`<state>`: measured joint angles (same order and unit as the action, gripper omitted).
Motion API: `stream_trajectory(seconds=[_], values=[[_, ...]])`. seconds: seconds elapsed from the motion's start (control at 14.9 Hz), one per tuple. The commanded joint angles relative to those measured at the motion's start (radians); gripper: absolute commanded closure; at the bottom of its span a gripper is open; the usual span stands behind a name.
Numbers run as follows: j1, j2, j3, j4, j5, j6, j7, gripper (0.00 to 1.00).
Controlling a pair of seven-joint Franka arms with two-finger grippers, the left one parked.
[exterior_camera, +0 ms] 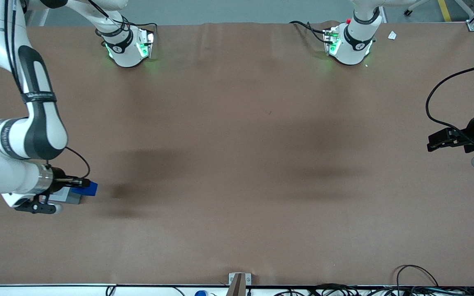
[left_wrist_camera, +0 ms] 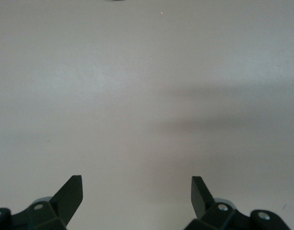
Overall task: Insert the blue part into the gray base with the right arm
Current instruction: 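Carry the held blue part sideways away from the gray base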
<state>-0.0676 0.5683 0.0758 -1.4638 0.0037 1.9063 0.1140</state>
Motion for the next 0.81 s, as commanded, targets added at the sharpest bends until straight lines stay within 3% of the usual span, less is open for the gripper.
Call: stream_trajectory(seconds=[0.0,0.74], values=[[0.034,0.019,-0.007,-0.020,0.013,0.057,0.079,1.00],[0.074,0.131,-0.011,-0.027,-0.004,0.111,0.102,1.00]])
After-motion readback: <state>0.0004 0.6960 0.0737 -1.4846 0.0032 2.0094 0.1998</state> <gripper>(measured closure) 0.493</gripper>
